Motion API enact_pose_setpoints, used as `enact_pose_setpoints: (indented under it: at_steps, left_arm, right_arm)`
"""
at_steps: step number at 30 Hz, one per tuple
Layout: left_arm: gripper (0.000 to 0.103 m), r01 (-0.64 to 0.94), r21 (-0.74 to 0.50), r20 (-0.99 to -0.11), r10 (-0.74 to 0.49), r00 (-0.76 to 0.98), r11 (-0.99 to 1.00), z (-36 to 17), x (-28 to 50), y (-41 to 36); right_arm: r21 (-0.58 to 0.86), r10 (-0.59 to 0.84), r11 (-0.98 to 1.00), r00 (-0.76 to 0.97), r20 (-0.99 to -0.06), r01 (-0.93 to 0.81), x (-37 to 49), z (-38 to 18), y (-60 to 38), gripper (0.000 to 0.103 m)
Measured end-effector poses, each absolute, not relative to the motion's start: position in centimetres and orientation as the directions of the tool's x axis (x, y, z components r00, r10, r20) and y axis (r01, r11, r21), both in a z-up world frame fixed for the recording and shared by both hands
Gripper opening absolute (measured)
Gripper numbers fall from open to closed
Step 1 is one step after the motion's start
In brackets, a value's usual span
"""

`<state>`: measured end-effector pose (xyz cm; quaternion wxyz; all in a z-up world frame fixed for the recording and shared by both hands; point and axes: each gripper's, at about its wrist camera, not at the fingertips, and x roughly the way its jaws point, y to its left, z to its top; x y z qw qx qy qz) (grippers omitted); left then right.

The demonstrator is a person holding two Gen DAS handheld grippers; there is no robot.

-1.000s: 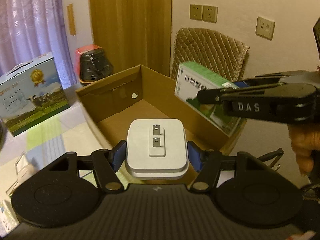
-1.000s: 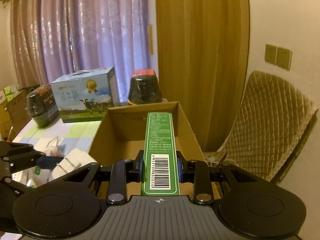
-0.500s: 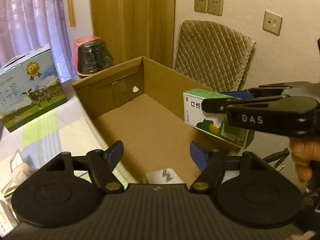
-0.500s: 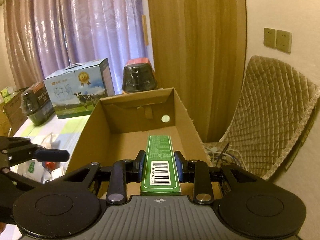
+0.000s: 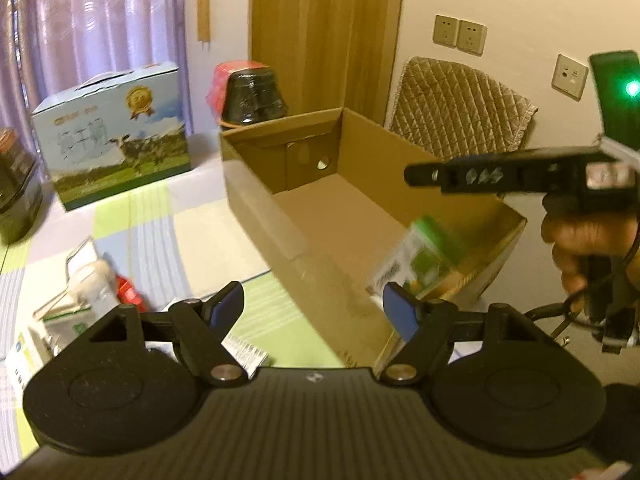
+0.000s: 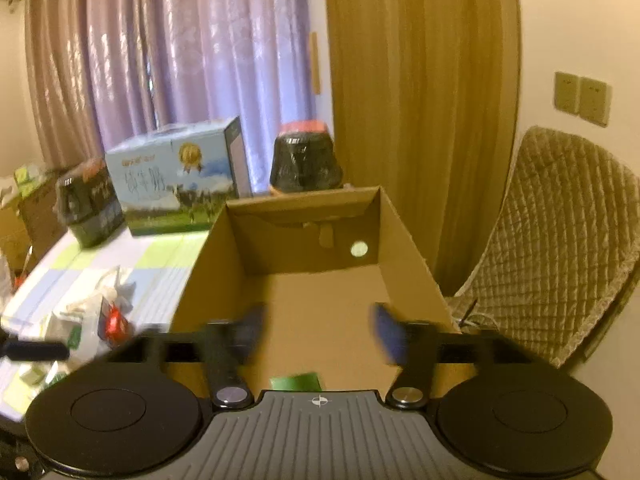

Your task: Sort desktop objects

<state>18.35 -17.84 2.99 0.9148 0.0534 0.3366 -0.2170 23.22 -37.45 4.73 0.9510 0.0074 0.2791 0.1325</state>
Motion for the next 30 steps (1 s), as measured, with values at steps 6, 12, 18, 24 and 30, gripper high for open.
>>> enact_pose_setpoints:
  at_steps: [6, 12, 18, 24, 30]
  left_arm:
    - [0.077, 0.376, -0.061, -0.649, -0.323, 0.689, 0.925, 2.4, 15.9, -14.9]
    - [0.081, 0.31, -0.062, -0.667, -0.27, 0.694, 0.949, 1.7, 13.6, -11.7]
    - [0.085, 0.246, -0.08, -0.685, -0.232, 0.691, 0.966, 0.8, 11.2, -8.5]
    - [0.085, 0.184, -0.078, -0.699, -0.186, 0.691, 0.98, 0.2, 9.2, -5.4]
    - [0.087, 0.137, -0.069, -0.695, -0.146, 0.704, 0.988, 0.3, 8.1, -3.0]
  right_arm:
    - [0.103, 0.255, 0.966, 0.818, -0.515, -0.237, 19.4, 5.1, -37.4, 0.071]
    - [0.143, 0.256, 0.967, 0.822, -0.508, -0.213, 14.5, 5.0, -37.0, 0.072]
    - [0.148, 0.289, 0.957, 0.807, -0.515, -0.248, 10.0, 4.8, -34.8, 0.075]
    - [0.149, 0.357, 0.931, 0.743, -0.566, -0.334, 7.5, 3.3, -31.4, 0.079]
    - [0.152, 0.393, 0.91, 0.687, -0.611, -0.386, 6.4, 1.6, -28.6, 0.08]
